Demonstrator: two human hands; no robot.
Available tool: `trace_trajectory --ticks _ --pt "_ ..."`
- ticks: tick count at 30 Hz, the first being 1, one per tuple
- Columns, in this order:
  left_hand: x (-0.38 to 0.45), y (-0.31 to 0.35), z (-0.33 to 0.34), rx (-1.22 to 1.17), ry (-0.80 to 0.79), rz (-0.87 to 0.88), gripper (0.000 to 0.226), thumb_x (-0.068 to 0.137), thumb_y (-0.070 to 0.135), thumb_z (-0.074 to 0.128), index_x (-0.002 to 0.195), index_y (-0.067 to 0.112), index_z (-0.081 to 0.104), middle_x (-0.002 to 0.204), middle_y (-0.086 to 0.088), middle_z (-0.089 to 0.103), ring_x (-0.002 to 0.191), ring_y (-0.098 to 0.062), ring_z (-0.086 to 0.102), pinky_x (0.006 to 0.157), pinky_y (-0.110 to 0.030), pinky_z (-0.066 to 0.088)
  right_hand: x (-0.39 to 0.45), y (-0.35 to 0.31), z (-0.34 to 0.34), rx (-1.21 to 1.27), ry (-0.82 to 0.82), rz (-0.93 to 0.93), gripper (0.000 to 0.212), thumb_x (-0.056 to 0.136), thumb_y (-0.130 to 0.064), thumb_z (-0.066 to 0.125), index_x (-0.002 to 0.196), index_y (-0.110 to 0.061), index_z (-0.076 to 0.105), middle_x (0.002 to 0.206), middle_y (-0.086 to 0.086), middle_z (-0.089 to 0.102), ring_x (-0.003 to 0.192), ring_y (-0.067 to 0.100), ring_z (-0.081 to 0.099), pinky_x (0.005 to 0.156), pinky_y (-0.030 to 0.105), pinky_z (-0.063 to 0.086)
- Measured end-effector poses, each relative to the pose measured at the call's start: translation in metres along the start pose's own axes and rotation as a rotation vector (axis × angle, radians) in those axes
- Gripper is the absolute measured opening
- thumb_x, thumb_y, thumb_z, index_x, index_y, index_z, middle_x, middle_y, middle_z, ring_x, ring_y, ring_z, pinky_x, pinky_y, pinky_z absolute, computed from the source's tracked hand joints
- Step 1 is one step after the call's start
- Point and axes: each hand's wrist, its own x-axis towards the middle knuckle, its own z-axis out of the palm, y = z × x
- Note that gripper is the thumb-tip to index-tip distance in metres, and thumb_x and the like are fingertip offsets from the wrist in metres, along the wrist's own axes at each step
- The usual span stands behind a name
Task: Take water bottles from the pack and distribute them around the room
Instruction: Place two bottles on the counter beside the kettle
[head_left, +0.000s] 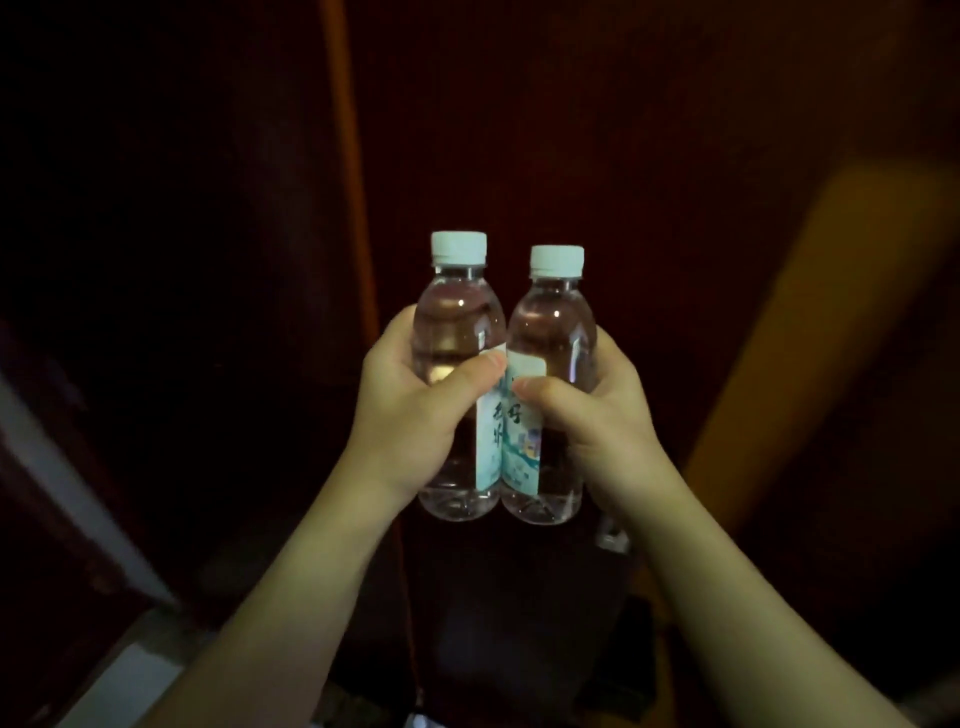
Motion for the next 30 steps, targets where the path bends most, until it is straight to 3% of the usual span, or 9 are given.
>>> trace_trajectory --ticks 6,11,13,16,20,24,26,30 --pt "-0.021 0.009 0.153 -0.299 -0.370 -0.056 0.024 0.077 0.011 0.067 0.101 0.010 0.063 0.088 -0.004 0.072 0.084 -0.021 0.071 0.071 -0.031 0.055 -0.083 -0.068 -0.123 -0.184 0.402 -0.054 0.048 0.061 -0.019 0.077 0.105 -0.008 0.060 0.092 0.013 0.069 0.086 0.030 0.070 0.075 0.041 0.060" --pt "-0.080 0.050 0.296 -0.423 -0.654 -0.072 0.026 0.075 0.016 0.069 0.100 0.011 0.064 0.085 0.001 0.073 0.082 -0.019 0.072 0.070 -0.031 0.057 -0.197 -0.144 -0.224 -0.276 0.752 -0.136 0.036 0.061 -0.007 0.073 0.096 -0.008 0.062 0.084 0.013 0.067 0.076 0.023 0.068 0.069 0.033 0.057" --pt "-0.113 0.070 0.352 -0.452 -0.747 -0.077 0.034 0.069 0.025 0.074 0.100 0.014 0.066 0.088 -0.005 0.074 0.084 -0.025 0.073 0.074 -0.040 0.059 -0.251 -0.175 -0.258 -0.327 0.889 -0.162 0.044 0.059 -0.010 0.075 0.101 -0.003 0.063 0.085 0.012 0.070 0.076 0.021 0.069 0.069 0.032 0.055" --pt "-0.174 0.103 0.433 -0.514 -0.862 -0.096 0.044 0.063 0.035 0.074 0.102 0.016 0.067 0.094 -0.013 0.075 0.089 -0.036 0.072 0.077 -0.053 0.060 -0.335 -0.219 -0.303 -0.450 1.042 -0.171 0.037 0.066 -0.006 0.071 0.102 -0.004 0.063 0.075 -0.002 0.072 0.071 0.012 0.070 0.065 0.024 0.054" --pt "-0.263 0.142 0.529 -0.610 -1.037 -0.138 0.036 0.066 0.020 0.073 0.102 0.018 0.067 0.085 0.004 0.076 0.080 -0.013 0.073 0.068 -0.032 0.060 -0.443 -0.267 -0.353 -0.576 1.230 -0.169 0.042 0.064 -0.015 0.076 0.104 -0.009 0.066 0.093 0.017 0.074 0.088 0.034 0.073 0.079 0.043 0.060" --pt "-0.338 0.171 0.604 -0.685 -1.146 -0.187 0.035 0.066 0.013 0.074 0.100 0.022 0.070 0.087 0.000 0.076 0.081 -0.018 0.071 0.077 -0.040 0.059 -0.532 -0.306 -0.395 -0.660 1.387 -0.159 0.038 0.064 -0.015 0.073 0.101 -0.009 0.067 0.088 0.013 0.075 0.082 0.029 0.073 0.072 0.035 0.061" --pt "-0.365 0.179 0.639 -0.707 -1.169 -0.205 0.035 0.063 0.016 0.077 0.097 0.026 0.072 0.086 0.001 0.075 0.079 -0.019 0.070 0.075 -0.041 0.058 -0.566 -0.320 -0.415 -0.700 1.455 -0.146 0.038 0.063 -0.018 0.072 0.100 -0.011 0.067 0.089 0.018 0.073 0.082 0.033 0.071 0.071 0.036 0.060" --pt "-0.407 0.188 0.705 -0.695 -1.221 -0.206 0.034 0.071 0.007 0.078 0.099 0.025 0.070 0.088 -0.001 0.073 0.079 -0.019 0.071 0.071 -0.033 0.060 -0.619 -0.338 -0.461 -0.736 1.512 -0.123 0.032 0.066 -0.023 0.071 0.097 -0.017 0.067 0.086 0.009 0.073 0.082 0.027 0.072 0.075 0.045 0.059"
